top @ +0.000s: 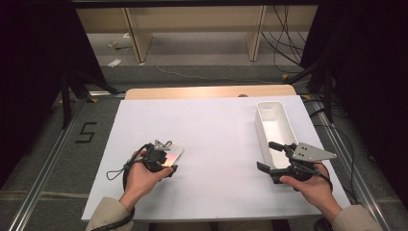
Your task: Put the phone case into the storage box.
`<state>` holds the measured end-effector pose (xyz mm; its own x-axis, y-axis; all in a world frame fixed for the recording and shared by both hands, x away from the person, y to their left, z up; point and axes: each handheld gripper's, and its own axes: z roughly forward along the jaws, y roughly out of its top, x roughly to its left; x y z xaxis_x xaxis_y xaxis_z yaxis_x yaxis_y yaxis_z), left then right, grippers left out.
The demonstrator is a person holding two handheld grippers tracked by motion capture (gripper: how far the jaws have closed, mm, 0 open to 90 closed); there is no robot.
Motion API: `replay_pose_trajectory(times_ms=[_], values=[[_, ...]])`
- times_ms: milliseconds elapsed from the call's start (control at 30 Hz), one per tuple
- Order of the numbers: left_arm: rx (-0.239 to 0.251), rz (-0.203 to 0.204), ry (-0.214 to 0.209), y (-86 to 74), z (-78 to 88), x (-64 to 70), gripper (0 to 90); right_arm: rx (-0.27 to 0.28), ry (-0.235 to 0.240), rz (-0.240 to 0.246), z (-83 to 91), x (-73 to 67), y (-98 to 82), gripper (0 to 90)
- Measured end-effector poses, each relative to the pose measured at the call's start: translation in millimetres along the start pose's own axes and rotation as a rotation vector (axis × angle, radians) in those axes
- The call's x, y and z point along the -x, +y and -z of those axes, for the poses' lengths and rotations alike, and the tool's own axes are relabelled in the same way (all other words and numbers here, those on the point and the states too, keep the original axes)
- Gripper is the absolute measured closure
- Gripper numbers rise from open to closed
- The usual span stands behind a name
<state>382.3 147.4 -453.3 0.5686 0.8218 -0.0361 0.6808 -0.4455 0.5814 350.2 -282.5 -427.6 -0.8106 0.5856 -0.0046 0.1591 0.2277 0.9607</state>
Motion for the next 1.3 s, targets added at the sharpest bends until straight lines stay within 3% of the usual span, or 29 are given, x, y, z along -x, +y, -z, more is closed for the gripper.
replay_pose_trajectory(times_ms=[167,400,700,1300], values=[[-0.063,0.007,0.048,5.7,-5.9,-8.3,14.8,-0.002,-0.001,0.001,-0.2,-0.2,0.0,16.5],[-0.116,0.007,0.045,14.6,-12.7,-21.9,11.6,0.001,0.000,-0.001,-0.7,-0.2,0.0,16.5],[-0.192,-0.015,0.040,19.1,-22.0,-26.7,10.8,0.002,-0.002,0.000,-0.4,-0.3,0.2,16.5],[-0.225,-0.006,0.046,18.5,-28.2,-29.6,11.2,-0.001,0.000,0.001,-0.6,-0.5,0.2,16.5]])
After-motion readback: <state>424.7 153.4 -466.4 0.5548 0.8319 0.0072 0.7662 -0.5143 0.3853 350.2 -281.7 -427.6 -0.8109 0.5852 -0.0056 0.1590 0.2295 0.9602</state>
